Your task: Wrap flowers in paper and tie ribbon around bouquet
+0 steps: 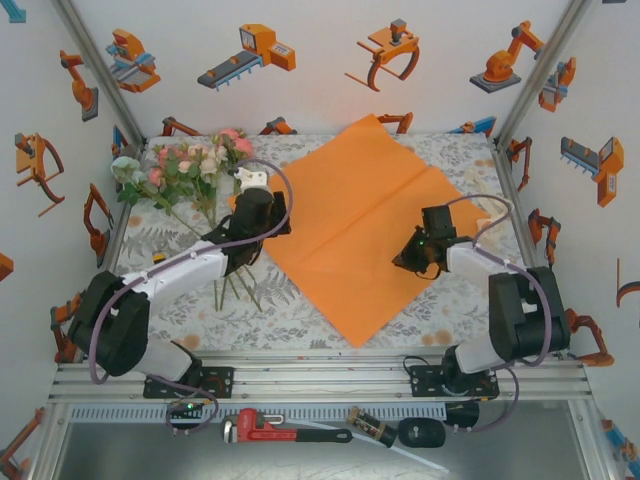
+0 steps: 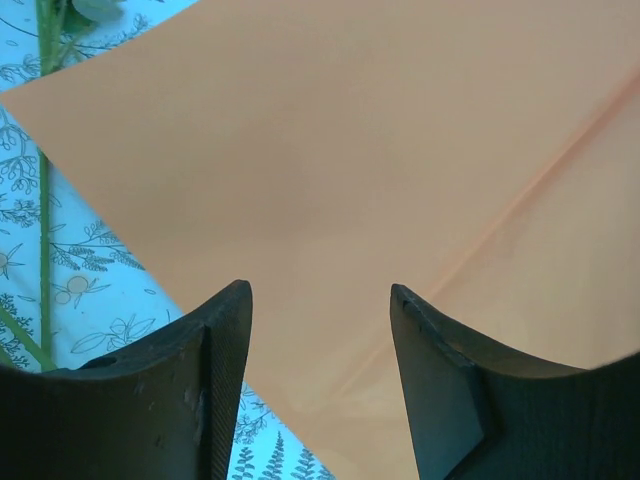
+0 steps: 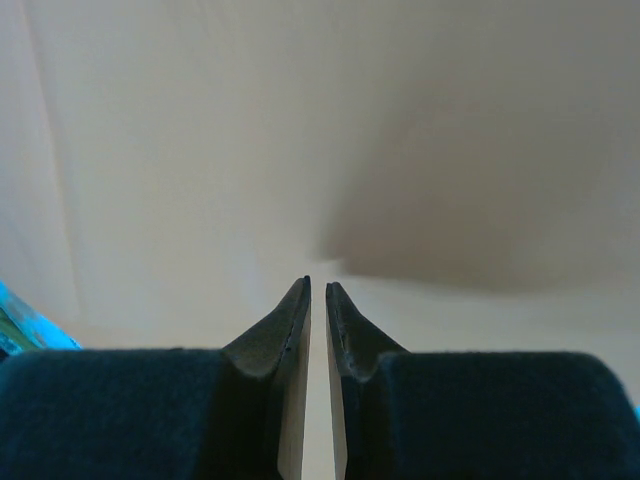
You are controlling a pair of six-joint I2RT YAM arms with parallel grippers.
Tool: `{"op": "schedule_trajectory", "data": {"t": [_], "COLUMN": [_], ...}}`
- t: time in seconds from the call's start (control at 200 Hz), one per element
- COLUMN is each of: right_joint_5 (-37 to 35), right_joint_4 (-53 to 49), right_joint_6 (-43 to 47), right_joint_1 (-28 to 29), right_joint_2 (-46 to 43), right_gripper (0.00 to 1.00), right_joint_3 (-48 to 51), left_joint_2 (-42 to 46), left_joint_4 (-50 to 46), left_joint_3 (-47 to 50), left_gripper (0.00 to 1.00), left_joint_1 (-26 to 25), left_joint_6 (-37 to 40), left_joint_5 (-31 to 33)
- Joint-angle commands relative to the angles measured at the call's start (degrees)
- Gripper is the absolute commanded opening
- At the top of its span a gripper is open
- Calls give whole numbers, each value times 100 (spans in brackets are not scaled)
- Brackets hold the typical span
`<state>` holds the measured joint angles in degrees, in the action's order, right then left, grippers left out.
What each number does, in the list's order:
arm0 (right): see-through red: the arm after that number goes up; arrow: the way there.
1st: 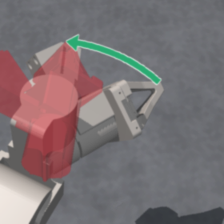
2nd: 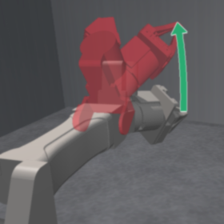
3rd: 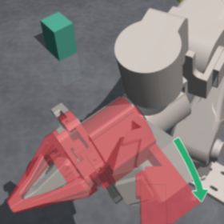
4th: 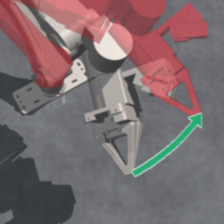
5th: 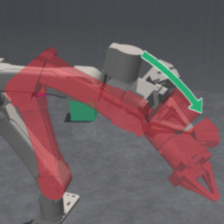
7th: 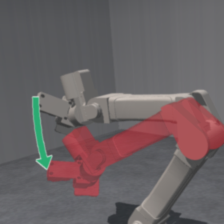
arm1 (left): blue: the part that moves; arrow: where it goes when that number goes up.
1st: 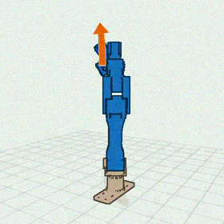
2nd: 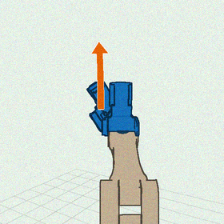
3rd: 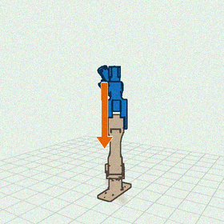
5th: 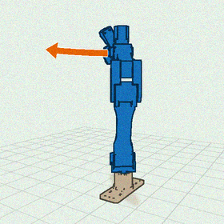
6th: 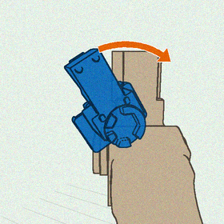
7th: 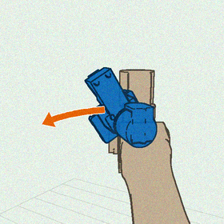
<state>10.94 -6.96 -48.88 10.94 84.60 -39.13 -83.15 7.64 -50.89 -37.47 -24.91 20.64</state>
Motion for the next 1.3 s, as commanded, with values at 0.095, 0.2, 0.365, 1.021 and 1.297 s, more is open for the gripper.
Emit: {"op": "schedule_trajectory", "data": {"t": [0.095,0.2,0.365,1.021,1.297], "right_joint_5": [224,246,253,435,375], "right_joint_4": [207,59,-370,-568,-768], "right_joint_6": [-455,-580,-527,-77,-42], "right_joint_1": [129,253,338,333,337], "right_joint_2": [-473,-823,-1501,-2386,-2511], "right_gripper": [17,17,17,51,51], "right_joint_3": [721,969,911,268,121], "left_joint_2": [-163,-244,-293,-1753,-2181], "left_joint_4": [-1122,-1627,-1863,-1546,-2135], "left_joint_3": [-379,-559,-518,-1034,-1438], "left_gripper": [55,55,53,44,40], "left_joint_1": [724,1208,1918,3746,3756], "left_joint_6": [280,123,-475,-1016,-1208], "left_joint_5": [439,566,291,-807,-799]}}
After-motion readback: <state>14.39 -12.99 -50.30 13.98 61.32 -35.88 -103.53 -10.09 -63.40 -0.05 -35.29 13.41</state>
